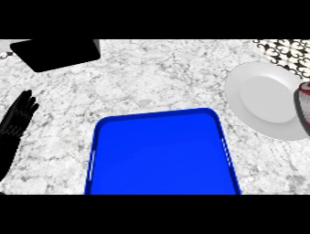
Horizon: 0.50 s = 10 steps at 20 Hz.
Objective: Pick the can from the tray and place it in the plate
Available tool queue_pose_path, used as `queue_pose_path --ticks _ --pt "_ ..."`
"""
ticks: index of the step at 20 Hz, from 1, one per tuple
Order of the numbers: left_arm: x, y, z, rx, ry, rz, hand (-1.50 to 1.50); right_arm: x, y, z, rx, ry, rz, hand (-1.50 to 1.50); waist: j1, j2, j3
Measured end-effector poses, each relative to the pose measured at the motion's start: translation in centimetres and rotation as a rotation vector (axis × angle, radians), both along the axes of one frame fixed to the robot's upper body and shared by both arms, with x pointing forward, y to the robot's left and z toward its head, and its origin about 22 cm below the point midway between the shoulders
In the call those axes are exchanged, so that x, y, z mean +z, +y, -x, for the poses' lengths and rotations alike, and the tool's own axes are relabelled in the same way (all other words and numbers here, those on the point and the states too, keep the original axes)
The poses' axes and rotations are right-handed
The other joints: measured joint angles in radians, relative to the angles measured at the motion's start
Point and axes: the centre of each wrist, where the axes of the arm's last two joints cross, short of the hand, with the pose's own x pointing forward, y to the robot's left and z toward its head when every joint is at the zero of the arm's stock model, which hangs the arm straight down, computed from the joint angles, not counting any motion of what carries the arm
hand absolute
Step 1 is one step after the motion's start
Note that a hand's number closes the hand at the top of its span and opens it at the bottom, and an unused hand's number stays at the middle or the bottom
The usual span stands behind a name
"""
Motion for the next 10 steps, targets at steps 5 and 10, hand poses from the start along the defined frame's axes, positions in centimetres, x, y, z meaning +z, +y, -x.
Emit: queue_pose_path --ticks 5,10 --pt "0.3 0.0 0.1 -0.014 -0.036 -0.006 0.00 -1.3 -2.3 0.6 -0.060 -0.053 -0.061 1.50 0.025 0.028 -0.005" --pt "0.7 -0.3 -0.2 -0.036 -0.072 -0.007 0.00 -4.6 -4.5 -0.1 -0.109 -0.055 -0.135 1.50 0.049 0.048 -0.009"
